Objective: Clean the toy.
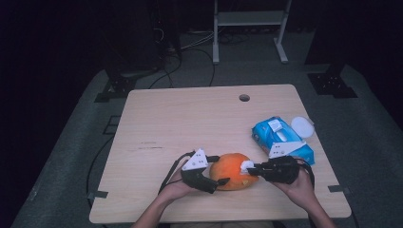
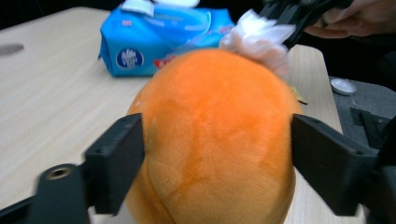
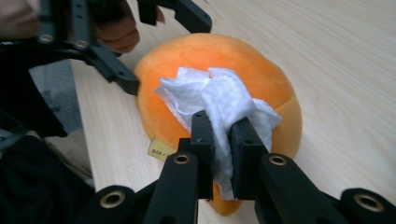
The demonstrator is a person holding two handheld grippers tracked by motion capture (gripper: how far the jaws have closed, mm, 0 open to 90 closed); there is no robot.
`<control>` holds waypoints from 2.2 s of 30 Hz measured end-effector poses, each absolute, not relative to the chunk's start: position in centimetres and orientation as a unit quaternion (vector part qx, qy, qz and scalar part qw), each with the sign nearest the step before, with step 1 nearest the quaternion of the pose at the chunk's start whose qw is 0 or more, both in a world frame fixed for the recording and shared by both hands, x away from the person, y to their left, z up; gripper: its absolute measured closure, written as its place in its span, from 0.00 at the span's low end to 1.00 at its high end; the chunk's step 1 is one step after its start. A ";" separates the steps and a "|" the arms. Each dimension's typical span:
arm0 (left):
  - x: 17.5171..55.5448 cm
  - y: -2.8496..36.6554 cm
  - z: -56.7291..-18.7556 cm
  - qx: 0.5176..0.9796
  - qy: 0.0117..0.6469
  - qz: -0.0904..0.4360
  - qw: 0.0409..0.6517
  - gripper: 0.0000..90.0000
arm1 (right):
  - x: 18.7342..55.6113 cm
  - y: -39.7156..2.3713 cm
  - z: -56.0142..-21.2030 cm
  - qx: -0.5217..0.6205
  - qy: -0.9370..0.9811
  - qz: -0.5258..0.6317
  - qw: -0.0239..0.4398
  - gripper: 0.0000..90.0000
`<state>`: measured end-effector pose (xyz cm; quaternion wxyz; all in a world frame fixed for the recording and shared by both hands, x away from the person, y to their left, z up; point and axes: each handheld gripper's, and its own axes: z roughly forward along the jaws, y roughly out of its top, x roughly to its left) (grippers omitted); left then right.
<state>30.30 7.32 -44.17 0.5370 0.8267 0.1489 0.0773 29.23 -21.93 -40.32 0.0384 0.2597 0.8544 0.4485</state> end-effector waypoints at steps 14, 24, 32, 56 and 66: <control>30.2 7.0 -44.3 0.832 0.139 0.082 0.532 0.24 | 29.2 -21.8 -40.0 0.265 0.855 0.440 0.072 0.90; 30.6 7.6 -44.6 0.835 0.161 0.066 0.522 0.29 | 29.2 -21.2 -39.8 0.258 0.854 0.446 0.074 0.90; 30.1 7.4 -44.5 0.844 0.132 0.063 0.516 0.29 | 29.5 -22.8 -40.8 0.286 0.851 0.433 0.073 0.90; 30.1 6.6 -43.4 0.843 0.099 0.123 0.514 0.40 | 29.6 -21.4 -40.0 0.273 0.838 0.469 0.051 0.90; 31.8 8.3 -44.1 0.827 0.158 0.092 0.531 0.32 | 30.4 -22.8 -41.8 0.307 0.840 0.445 0.045 0.90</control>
